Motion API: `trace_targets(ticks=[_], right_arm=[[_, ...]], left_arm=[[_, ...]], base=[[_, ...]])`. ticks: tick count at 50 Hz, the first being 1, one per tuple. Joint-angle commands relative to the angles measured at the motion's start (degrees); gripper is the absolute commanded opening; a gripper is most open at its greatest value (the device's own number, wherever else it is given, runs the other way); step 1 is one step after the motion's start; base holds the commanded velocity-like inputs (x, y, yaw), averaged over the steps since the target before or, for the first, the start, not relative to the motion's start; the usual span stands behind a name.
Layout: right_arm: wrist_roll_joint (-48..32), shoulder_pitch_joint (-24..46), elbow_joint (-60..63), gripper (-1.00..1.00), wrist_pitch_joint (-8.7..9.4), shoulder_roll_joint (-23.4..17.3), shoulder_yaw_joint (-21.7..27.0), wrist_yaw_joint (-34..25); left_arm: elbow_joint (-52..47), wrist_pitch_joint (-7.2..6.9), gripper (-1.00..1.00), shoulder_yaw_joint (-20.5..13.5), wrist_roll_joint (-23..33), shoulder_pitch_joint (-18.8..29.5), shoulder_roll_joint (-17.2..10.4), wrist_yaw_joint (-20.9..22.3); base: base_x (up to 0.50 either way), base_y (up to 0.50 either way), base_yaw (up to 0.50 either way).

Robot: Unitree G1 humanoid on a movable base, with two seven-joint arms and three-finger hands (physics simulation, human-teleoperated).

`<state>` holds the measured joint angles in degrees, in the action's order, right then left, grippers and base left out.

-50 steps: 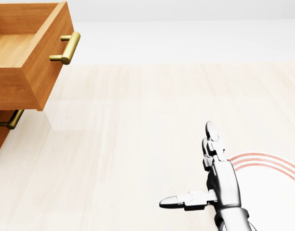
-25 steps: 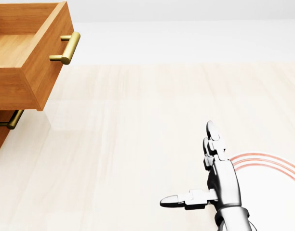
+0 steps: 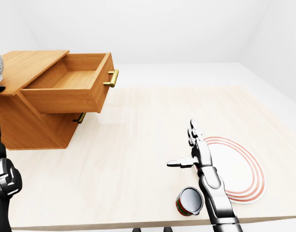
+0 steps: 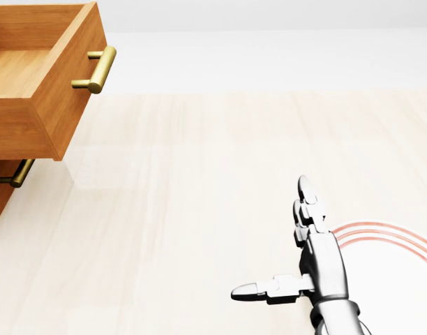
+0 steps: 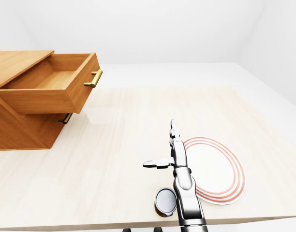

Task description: Put the bowl on top of the cabinet.

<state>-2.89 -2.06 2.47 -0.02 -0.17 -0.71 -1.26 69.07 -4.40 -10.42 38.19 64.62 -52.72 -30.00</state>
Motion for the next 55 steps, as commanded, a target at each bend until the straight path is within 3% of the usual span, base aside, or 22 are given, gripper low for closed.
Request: trace_targets(ticks=[1,20,21,22,29,34,37,42,43,48,51,55], right_arm=[[-0.1,0.1,-0.5,1.0,-0.27,0.1,-0.2,0.0],[-0.5,0.3,-1.3,1.0,-0.61,0.2,-0.7,0.1],[-0.5,0.2,-1.0,1.0,-0.53,0.2,-0.6,0.0],[-0.5,0.1,-0.9,1.0,-0.51,0.2,-0.6,0.1],[-0.7,-0.3,-0.4,1.0,-0.53,0.2,-0.9,0.0],[-0.8,-0.5,-0.3,1.0,-0.6,0.3,-1.1,0.1],[-0.8,-0.3,-0.7,1.0,-0.74,0.3,-1.1,0.1],[-0.9,-0.2,-0.7,1.0,-0.74,0.3,-1.1,0.1],[-0.9,-0.3,-0.7,1.0,-0.74,0.3,-1.2,0.1],[-1.1,-0.4,-0.7,1.0,-0.76,0.4,-1.4,0.2],[-1.1,-0.5,-0.5,1.0,-0.79,0.4,-1.4,0.2],[-1.1,-0.5,-0.5,1.0,-0.79,0.4,-1.4,0.2]], left_arm=[[2.2,-0.1,1.0,0.3,-1.5,-8.8,3.1,0.0],[-0.4,-0.01,1.0,-0.1,-1.9,-8.5,1.5,0.0],[-1.1,-0.6,1.0,-0.2,-2.0,-8.1,1.5,0.0],[-1.7,-0.15,1.0,-0.2,-2.1,-8.0,1.6,0.0],[-14.4,-0.6,1.0,-2.1,-3.7,-9.1,2.7,0.0],[-32.5,-0.6,1.0,-5.5,-5.3,-13.4,4.0,7.6],[-46.0,-0.6,1.0,-6.9,-5.4,-15.6,5.2,14.5],[-50.6,-0.6,1.0,-7.4,-4.2,-16.6,6.0,16.9],[-62.2,-0.6,1.0,-7.8,-4.2,-18.3,7.6,22.7],[-82.2,-0.6,1.0,-9.3,-3.0,-20.9,10.9,31.5],[-88.0,-0.6,1.0,-9.2,-2.2,-21.5,12.0,34.3],[-88.1,-0.6,1.0,-9.3,-1.7,-21.4,12.2,34.6]], base=[[0.0,0.0,0.0],[0.0,0.0,0.0],[0.0,0.0,0.0],[0.0,0.0,0.0],[0.0,0.0,0.0],[0.0,0.0,0.0],[0.0,0.0,0.0],[0.0,0.0,0.0],[0.0,0.0,0.0],[0.0,0.0,0.0],[0.0,0.0,0.0],[0.0,0.0,0.0]])
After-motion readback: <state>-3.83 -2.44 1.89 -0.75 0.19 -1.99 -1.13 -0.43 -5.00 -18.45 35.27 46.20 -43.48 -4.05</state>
